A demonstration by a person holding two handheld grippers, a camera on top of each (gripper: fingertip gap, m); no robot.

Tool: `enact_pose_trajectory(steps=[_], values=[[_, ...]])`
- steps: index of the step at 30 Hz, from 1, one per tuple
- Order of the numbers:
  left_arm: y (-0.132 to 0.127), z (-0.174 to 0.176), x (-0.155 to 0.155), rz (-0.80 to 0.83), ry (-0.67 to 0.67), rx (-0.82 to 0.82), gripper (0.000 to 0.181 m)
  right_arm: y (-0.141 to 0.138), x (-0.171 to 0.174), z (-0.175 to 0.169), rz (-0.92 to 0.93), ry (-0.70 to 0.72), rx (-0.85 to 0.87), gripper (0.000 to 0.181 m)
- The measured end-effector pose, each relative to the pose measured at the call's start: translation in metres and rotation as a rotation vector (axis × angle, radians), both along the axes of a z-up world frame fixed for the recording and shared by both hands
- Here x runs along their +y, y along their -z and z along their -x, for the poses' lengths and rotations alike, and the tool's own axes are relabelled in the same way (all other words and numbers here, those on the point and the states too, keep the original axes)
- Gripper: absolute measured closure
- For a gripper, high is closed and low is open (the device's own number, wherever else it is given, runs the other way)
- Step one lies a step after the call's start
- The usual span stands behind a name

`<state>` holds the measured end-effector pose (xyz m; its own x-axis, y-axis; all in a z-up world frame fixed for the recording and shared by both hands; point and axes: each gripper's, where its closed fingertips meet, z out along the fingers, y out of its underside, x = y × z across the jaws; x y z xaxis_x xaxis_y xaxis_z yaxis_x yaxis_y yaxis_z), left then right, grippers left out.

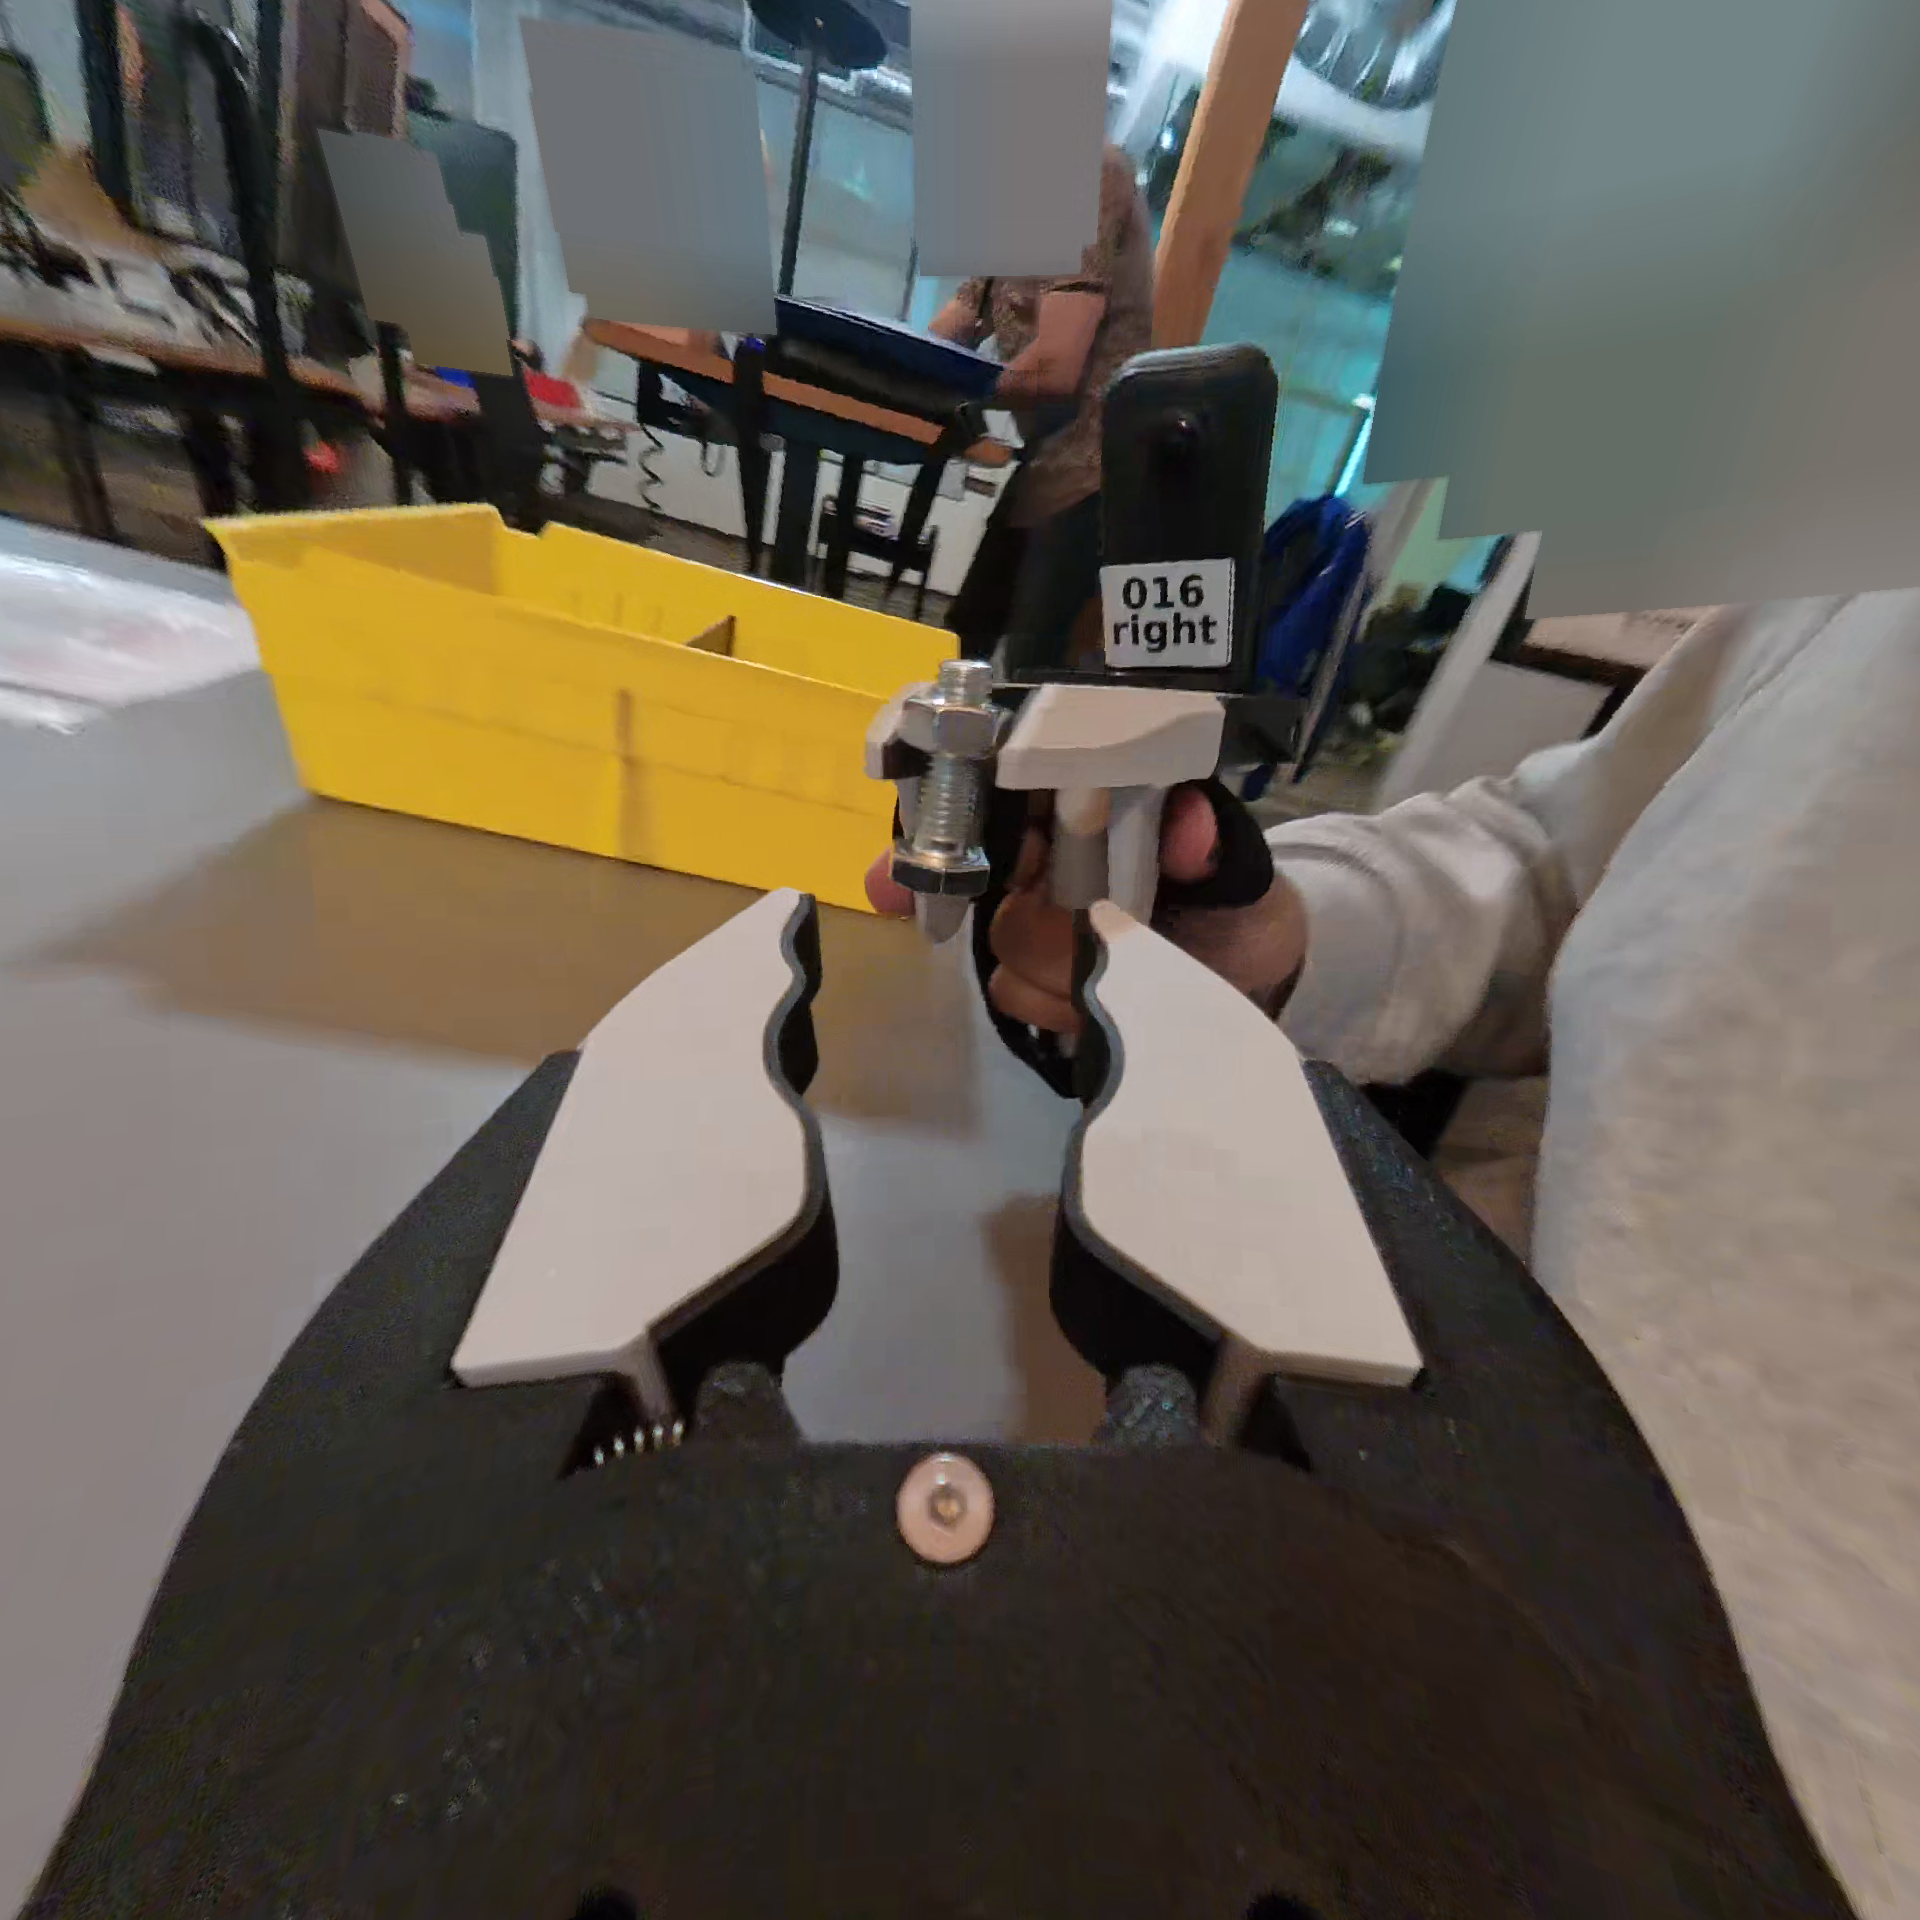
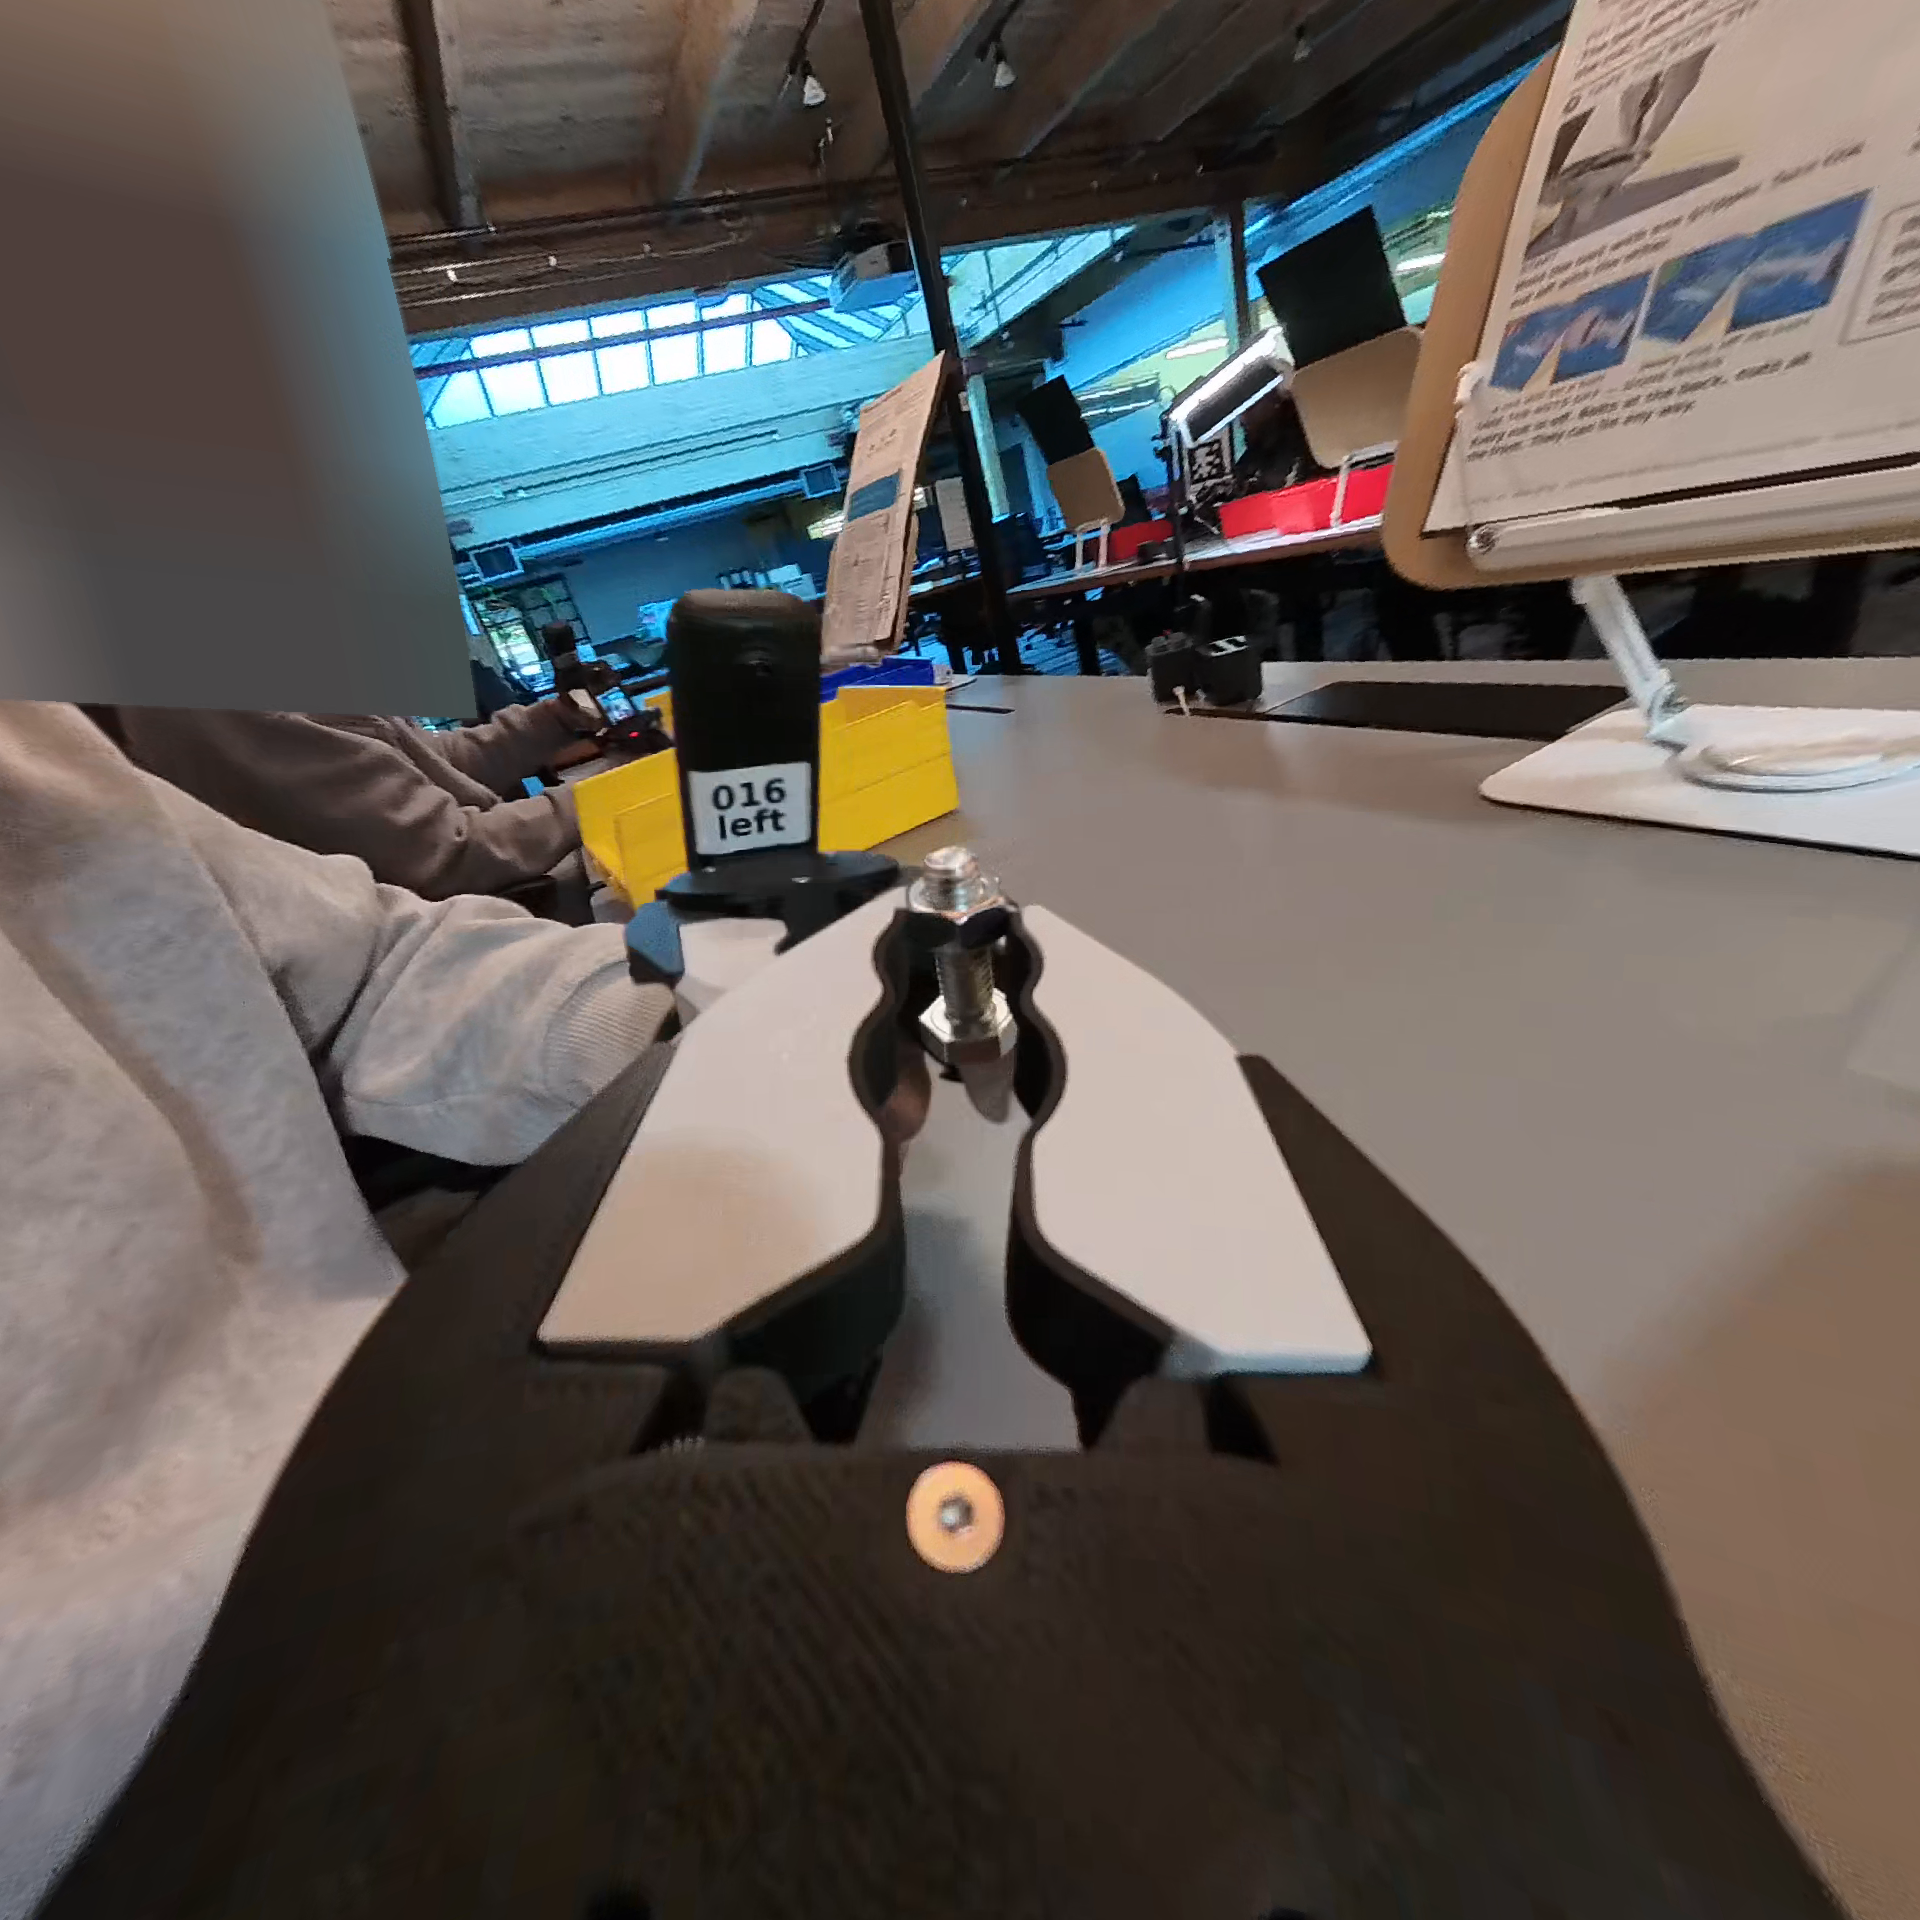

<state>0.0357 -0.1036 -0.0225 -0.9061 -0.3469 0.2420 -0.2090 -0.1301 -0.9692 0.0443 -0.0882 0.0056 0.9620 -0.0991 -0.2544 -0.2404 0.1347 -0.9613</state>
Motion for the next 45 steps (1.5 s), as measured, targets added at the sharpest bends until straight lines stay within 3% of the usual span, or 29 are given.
enact_pose_trajectory(steps=[23, 45], values=[[-0.004, -0.004, 0.008, 0.026, -0.052, -0.023, 0.164, 0.007, 0.01, -0.001, -0.004, -0.037, 0.12, 0.164], [-0.004, 0.0, 0.007, -0.001, -0.049, -0.074, 0.163, 0.002, 0.013, 0.006, -0.035, -0.055, 0.082, 0.163]])
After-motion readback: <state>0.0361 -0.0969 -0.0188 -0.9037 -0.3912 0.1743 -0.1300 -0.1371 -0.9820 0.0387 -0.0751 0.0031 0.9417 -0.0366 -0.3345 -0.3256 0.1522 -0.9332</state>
